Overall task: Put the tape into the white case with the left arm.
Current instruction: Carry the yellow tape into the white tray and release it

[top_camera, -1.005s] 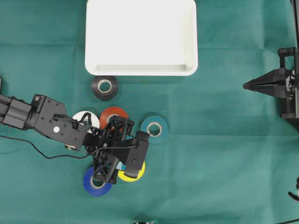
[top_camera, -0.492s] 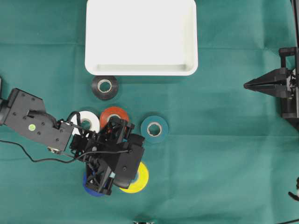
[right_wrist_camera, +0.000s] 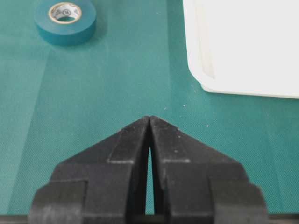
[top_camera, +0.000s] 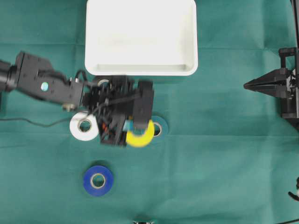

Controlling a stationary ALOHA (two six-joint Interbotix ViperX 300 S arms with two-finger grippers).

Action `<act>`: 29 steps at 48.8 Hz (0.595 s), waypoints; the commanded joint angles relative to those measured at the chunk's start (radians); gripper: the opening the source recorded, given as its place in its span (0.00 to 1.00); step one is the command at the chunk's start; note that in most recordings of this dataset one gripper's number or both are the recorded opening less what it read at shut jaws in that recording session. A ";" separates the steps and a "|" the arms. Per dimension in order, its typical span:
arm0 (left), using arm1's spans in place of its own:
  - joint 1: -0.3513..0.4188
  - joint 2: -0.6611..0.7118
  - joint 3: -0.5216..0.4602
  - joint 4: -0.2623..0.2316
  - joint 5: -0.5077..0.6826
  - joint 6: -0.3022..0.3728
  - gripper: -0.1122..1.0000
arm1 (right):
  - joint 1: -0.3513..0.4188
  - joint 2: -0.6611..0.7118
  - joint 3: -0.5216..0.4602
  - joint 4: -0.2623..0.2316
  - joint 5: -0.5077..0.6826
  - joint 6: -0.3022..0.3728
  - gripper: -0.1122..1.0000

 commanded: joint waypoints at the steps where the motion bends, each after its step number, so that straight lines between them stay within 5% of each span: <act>1: 0.063 -0.043 -0.012 0.002 -0.003 0.002 0.32 | -0.002 0.006 -0.011 0.000 -0.011 0.002 0.01; 29: 0.383 -0.032 -0.012 0.002 -0.046 0.008 0.32 | -0.002 0.006 -0.011 0.000 -0.012 0.002 0.01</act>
